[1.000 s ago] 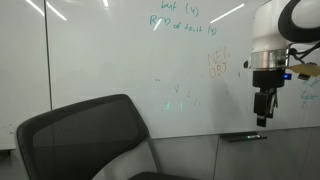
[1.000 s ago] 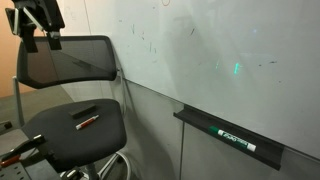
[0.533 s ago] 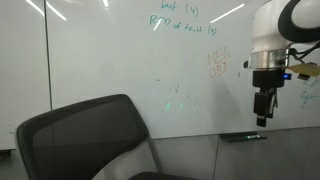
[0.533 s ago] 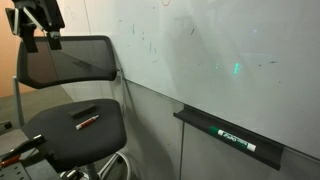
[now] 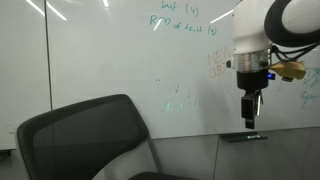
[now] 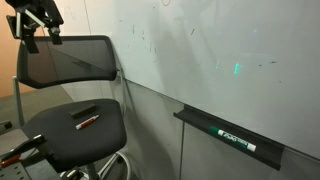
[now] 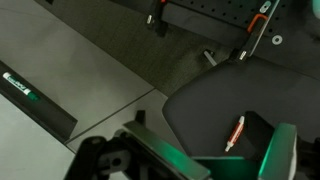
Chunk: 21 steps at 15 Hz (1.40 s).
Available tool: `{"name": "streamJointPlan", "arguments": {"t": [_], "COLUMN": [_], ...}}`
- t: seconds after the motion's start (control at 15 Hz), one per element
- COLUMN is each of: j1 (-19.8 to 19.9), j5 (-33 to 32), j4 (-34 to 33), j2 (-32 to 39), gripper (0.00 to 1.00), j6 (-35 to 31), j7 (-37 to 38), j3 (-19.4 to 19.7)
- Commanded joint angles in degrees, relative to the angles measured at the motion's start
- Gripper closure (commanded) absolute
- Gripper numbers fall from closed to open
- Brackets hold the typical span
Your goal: Use the duster to erase some of the writings at the bottom of the whiteboard
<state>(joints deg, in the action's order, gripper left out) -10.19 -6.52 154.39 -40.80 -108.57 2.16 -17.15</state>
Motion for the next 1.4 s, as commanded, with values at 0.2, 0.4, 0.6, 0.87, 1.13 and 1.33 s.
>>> {"name": "streamJointPlan", "arguments": {"t": [0.2,0.4,0.6,0.87,1.13,1.33], "j1": [-1.1,-1.9,-4.4,-5.9,-5.8,-5.8], "j5": [-9.9,-14.3,-12.9,-10.2,-10.5,-12.8], "j4": [-12.1,-17.4,-20.9,-25.2,-30.7,-35.2], "j2": [16.3,23.3,29.1,35.7,42.6,48.0], "gripper": [0.0,0.0,0.0,0.0,0.0,0.0], "j6": [1.0,2.0,-0.1,-0.3,1.8,3.4], "j7": [5.7,5.4,-3.3,-14.2,-22.5,-23.1], "j3": [-7.2,-8.3,-5.7,-3.2,-1.9,-1.4]}}
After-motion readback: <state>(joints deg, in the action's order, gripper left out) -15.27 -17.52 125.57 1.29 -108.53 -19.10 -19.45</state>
